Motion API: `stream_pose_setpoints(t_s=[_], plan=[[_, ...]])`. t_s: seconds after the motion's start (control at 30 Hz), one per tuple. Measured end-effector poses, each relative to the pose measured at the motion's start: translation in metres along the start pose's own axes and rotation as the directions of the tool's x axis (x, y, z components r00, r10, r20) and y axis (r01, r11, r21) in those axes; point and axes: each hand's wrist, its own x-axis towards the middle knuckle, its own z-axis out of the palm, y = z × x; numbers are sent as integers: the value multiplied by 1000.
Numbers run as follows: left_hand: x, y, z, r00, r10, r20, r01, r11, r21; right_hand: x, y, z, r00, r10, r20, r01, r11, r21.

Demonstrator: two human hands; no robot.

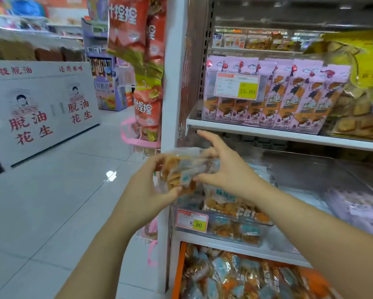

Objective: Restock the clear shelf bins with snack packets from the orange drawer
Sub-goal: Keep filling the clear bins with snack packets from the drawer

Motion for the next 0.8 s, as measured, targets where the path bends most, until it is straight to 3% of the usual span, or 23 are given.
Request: stream_pose_setpoints(t_s=[0.17, 0.4, 0.53, 0.6, 0.67, 0.7, 0.8], plan=[[2, -12, 22, 996, 43, -82, -25, 976, 218, 19, 21, -3, 989, -115, 95, 139, 938, -316], [11, -15, 58, 987, 11, -162, 25, 976, 218, 36, 26, -13, 955, -71, 287, 166, 931, -324], [14, -12, 61, 978, 1, -210, 77, 930, 360, 46, 29, -17, 960, -29, 278, 104, 960, -258], [14, -10, 58, 958, 16, -285, 89, 932, 352, 49, 33, -17, 967, -8, 253, 75, 963, -257], [12, -6, 57, 933, 153, -325, -48, 950, 308, 51, 37, -16, 976, 22, 217, 44, 954, -295], [8, -4, 59, 932, 246, -267, -157, 936, 315, 52, 38, -17, 980, 36, 197, 29, 948, -316], [-1, -6, 72, 893, 441, 87, -434, 797, 419, 55, 39, -17, 985, 73, 158, -7, 923, -384]])
